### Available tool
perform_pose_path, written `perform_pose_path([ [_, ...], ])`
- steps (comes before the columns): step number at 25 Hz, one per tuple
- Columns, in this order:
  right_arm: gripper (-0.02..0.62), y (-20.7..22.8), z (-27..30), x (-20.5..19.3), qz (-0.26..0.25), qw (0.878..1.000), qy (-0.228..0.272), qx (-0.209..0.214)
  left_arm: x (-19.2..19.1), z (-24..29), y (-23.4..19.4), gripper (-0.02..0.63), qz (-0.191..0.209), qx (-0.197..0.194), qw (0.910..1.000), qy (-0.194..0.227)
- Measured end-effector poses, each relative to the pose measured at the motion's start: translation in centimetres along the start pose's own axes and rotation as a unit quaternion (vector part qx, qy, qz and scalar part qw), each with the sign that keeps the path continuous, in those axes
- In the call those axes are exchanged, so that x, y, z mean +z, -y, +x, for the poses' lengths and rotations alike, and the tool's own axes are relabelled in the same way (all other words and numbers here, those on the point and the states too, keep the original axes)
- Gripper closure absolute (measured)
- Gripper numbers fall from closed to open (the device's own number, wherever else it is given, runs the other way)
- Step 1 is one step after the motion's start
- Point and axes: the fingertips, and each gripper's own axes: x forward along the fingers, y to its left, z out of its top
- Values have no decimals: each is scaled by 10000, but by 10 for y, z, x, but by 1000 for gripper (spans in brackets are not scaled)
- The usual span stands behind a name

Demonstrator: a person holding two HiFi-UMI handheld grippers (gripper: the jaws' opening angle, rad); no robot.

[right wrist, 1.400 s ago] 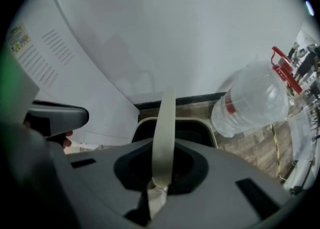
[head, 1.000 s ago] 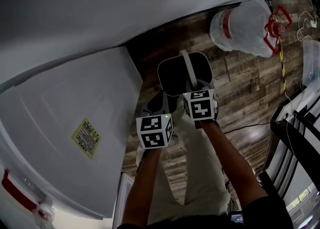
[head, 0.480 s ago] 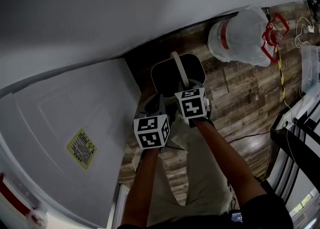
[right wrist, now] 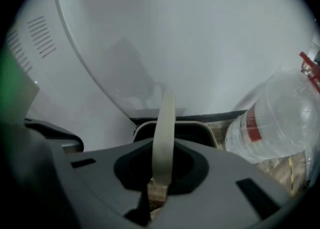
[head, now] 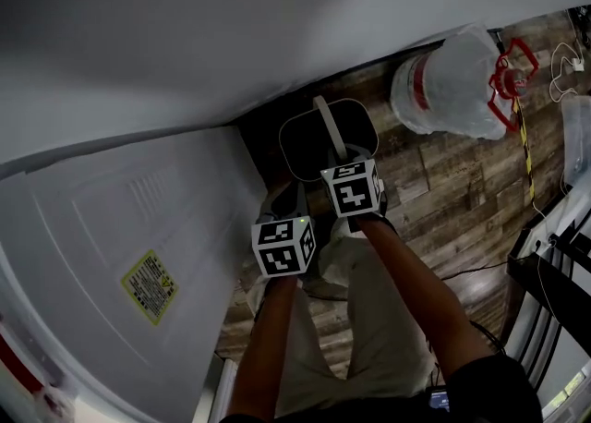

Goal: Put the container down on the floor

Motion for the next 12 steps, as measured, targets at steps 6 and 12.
perform_pose_path([
  [6, 563, 2, 14, 6, -52, 10000, 81, 15, 1, 14, -9, 592, 30, 18, 9999, 113],
  [12, 563, 3, 29, 10, -42, 9998, 216, 1, 0, 26, -16, 592, 47, 11, 9998, 178],
])
